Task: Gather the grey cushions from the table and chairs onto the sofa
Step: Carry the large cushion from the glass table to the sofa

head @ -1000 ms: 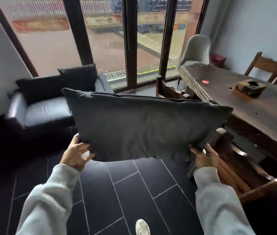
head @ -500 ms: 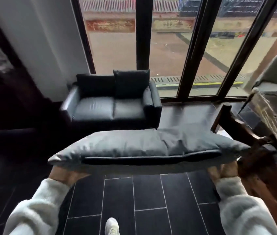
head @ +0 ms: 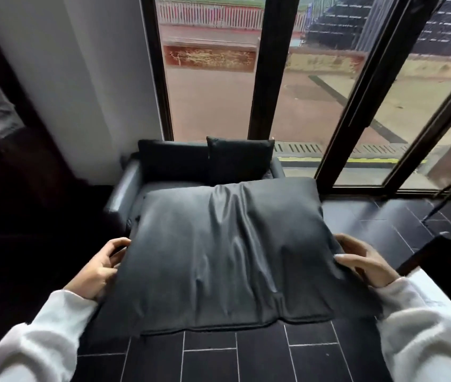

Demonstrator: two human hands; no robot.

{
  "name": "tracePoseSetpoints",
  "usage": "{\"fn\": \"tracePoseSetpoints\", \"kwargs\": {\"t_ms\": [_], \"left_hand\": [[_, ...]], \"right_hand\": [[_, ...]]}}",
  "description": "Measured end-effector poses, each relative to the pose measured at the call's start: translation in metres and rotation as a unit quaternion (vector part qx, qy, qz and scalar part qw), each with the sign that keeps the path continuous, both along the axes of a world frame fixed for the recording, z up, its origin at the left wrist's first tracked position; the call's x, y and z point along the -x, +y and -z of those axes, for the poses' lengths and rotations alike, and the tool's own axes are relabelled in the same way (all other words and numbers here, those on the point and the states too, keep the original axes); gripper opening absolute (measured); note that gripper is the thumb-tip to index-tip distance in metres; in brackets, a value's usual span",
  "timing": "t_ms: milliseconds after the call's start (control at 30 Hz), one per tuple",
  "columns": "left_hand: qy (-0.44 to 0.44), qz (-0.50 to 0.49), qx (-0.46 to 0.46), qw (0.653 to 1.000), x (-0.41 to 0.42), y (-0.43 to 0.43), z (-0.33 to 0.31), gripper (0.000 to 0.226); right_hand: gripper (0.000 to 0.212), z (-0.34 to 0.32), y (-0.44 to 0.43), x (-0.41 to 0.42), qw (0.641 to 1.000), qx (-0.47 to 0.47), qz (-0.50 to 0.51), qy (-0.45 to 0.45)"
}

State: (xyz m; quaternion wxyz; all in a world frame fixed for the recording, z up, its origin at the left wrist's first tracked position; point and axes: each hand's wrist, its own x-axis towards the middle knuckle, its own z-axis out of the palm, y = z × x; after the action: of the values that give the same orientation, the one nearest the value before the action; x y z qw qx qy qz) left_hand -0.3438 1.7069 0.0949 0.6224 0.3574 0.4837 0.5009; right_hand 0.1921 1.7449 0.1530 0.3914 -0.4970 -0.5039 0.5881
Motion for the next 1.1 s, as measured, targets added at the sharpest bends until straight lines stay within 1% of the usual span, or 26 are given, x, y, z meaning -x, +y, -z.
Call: {"fn": "tracePoseSetpoints", "kwargs": {"t_ms": [67,133,200,233,267,333,400,433,467,533,567,600,700,800,867,900,967,1000,1033,1100], "left_hand": [[0.011,-0.023,0.008,1.0,0.011,0.024,-0.001,0.066],[0.016,-0.059,-0.004,0.998,0.023,0.055,-0.001,0.07],[0.026,-0.1,-0.004,0.995,0.033,0.087,0.004,0.071],[0.041,-0.117,0.003,0.992,0.036,0.103,0.007,0.07],[0.052,-0.134,0.008,0.99,0.038,0.121,0.011,0.067],[0.047,-0.171,0.025,0.984,0.044,0.16,0.016,0.053],[0.035,-0.167,0.053,0.984,0.052,0.202,0.023,0.03],[0.038,-0.156,0.068,0.985,0.053,0.218,0.025,0.026],[0.06,-0.141,0.083,0.985,0.054,0.233,0.025,0.026],[0.109,-0.126,0.09,0.982,0.055,0.277,0.031,0.034],[0.116,-0.133,0.087,0.98,0.055,0.297,0.034,0.042],[0.111,-0.149,0.087,0.979,0.055,0.315,0.034,0.047],[0.077,-0.204,0.082,0.972,0.064,0.367,0.031,0.052],[0.048,-0.262,0.072,0.961,0.082,0.41,0.025,0.057],[0.061,-0.283,0.086,0.953,0.097,0.44,0.024,0.053],[0.069,-0.292,0.099,0.949,0.104,0.457,0.026,0.048],[0.075,-0.303,0.121,0.942,0.119,0.489,0.035,0.037],[0.073,-0.306,0.126,0.941,0.125,0.505,0.039,0.038],[0.069,-0.306,0.127,0.941,0.131,0.521,0.044,0.045],[0.06,-0.302,0.135,0.942,0.144,0.553,0.055,0.068]], "right_hand": [[0.047,0.011,0.025,0.012,1.0,0.013,0.007,0.025],[0.061,0.021,0.063,0.028,0.998,0.035,0.041,0.031],[0.07,0.034,0.102,0.041,0.993,0.063,0.07,0.064],[0.069,0.041,0.121,0.045,0.99,0.081,0.082,0.079],[0.062,0.046,0.142,0.052,0.988,0.084,0.092,0.093],[0.048,0.056,0.188,0.072,0.985,0.087,0.102,0.106],[0.04,0.071,0.239,0.09,0.988,0.085,0.098,0.088],[0.038,0.078,0.259,0.097,0.989,0.081,0.095,0.081],[0.04,0.085,0.278,0.104,0.989,0.081,0.094,0.079],[0.046,0.099,0.332,0.116,0.989,0.086,0.083,0.085],[0.048,0.103,0.359,0.123,0.989,0.088,0.076,0.087],[0.048,0.104,0.384,0.131,0.99,0.091,0.065,0.092],[0.041,0.101,0.453,0.154,0.989,0.09,0.045,0.106],[0.047,0.102,0.519,0.175,0.994,0.074,0.044,0.074],[0.049,0.109,0.559,0.192,0.997,0.052,0.04,0.034],[0.048,0.114,0.575,0.201,0.998,0.046,0.038,0.028],[0.047,0.116,0.601,0.225,0.997,0.051,0.044,0.039],[0.046,0.115,0.612,0.238,0.996,0.057,0.05,0.048],[0.045,0.113,0.623,0.252,0.995,0.063,0.056,0.057],[0.044,0.114,0.644,0.275,0.992,0.082,0.07,0.071]]}}
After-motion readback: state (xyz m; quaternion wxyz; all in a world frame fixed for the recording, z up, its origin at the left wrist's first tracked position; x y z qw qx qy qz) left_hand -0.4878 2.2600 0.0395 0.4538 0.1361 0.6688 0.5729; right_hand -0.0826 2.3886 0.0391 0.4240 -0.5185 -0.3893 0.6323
